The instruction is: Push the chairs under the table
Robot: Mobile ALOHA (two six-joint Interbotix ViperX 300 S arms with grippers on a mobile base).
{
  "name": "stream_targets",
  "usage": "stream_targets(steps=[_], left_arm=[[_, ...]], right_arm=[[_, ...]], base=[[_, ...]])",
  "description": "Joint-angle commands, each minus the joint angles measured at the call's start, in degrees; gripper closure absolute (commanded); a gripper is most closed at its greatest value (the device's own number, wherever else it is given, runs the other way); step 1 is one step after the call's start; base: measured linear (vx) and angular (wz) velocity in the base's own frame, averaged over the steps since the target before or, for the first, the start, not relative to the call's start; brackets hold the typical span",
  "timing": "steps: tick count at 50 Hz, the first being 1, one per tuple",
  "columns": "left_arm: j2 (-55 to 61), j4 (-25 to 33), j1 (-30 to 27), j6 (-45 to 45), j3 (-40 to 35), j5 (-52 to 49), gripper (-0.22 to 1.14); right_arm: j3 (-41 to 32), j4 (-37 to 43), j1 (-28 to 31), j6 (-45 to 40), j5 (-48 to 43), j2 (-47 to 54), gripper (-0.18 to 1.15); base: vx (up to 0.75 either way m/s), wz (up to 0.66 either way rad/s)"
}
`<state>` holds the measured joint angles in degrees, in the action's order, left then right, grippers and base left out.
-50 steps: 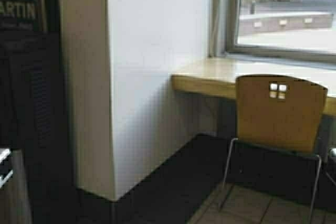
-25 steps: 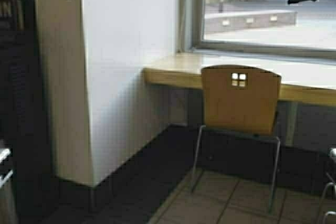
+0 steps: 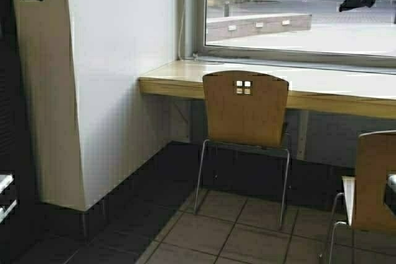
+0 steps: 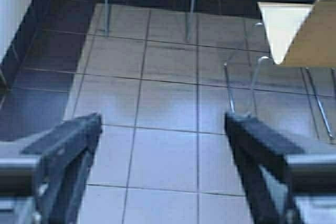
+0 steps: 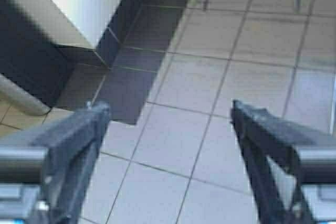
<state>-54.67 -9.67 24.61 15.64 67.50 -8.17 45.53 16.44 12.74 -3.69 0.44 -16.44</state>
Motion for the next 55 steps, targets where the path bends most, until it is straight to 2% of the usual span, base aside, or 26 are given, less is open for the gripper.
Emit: stream_targets(steps=[1, 55], left_arm=[[0.35, -0.09, 0.09, -0.09, -0.7, 0.97, -0.08], [0.79, 0.79, 0.09, 0.18, 0.0, 1.41, -0.08]], right_arm=[[-1.23, 0.7, 0.26, 0.09, 0.44, -0.7, -0.04], [-2.72, 1.67, 0.26, 0.09, 3.96, 6.68, -0.04]], base=[[-0.18, -0.23], [-0.08, -0.34]])
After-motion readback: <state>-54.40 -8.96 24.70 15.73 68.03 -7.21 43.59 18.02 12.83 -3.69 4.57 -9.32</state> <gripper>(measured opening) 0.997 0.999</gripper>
